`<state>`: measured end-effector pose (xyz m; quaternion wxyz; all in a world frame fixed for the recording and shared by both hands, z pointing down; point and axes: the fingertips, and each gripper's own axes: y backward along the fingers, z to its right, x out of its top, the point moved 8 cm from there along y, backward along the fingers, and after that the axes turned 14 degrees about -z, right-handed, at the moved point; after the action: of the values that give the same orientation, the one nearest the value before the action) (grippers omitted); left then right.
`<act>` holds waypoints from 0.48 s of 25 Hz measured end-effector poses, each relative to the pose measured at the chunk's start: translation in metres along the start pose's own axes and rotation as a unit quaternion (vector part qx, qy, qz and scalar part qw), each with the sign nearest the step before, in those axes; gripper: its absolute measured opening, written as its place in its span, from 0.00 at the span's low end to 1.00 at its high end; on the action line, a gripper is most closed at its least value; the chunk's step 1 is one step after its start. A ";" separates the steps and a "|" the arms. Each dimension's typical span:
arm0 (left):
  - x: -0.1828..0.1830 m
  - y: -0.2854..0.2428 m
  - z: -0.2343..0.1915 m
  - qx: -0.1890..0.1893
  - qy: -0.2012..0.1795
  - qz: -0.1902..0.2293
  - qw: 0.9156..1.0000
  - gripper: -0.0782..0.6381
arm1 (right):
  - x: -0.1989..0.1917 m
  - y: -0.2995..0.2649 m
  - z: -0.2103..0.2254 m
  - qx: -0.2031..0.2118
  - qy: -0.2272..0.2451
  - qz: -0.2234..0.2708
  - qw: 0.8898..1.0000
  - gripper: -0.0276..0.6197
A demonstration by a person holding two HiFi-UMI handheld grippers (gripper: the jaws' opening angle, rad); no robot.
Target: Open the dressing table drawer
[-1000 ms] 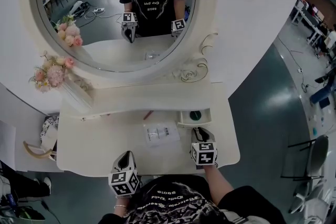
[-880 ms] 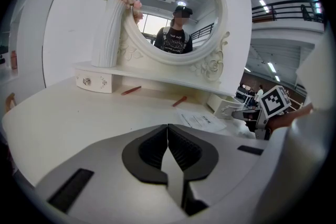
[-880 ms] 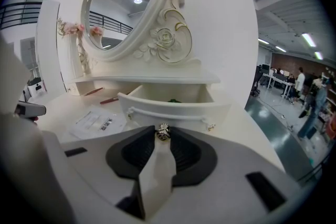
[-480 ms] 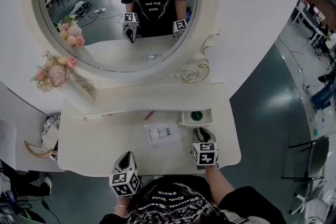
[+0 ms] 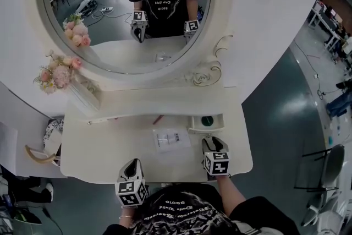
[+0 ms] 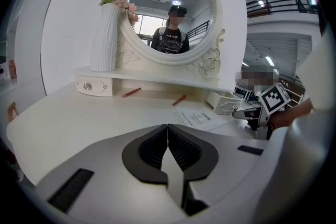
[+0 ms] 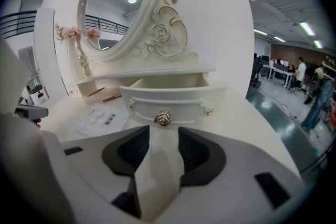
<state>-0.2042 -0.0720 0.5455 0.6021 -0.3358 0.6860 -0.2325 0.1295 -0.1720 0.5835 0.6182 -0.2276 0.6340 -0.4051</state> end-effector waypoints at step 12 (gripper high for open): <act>0.000 -0.004 0.005 -0.016 -0.018 -0.006 1.000 0.13 | -0.003 0.009 -0.005 0.039 -0.017 0.014 0.999 0.39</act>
<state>-0.1983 -0.0740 0.5474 0.6077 -0.3535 0.6765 -0.2191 0.1271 -0.1634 0.5773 0.6430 -0.2011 0.6105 -0.4165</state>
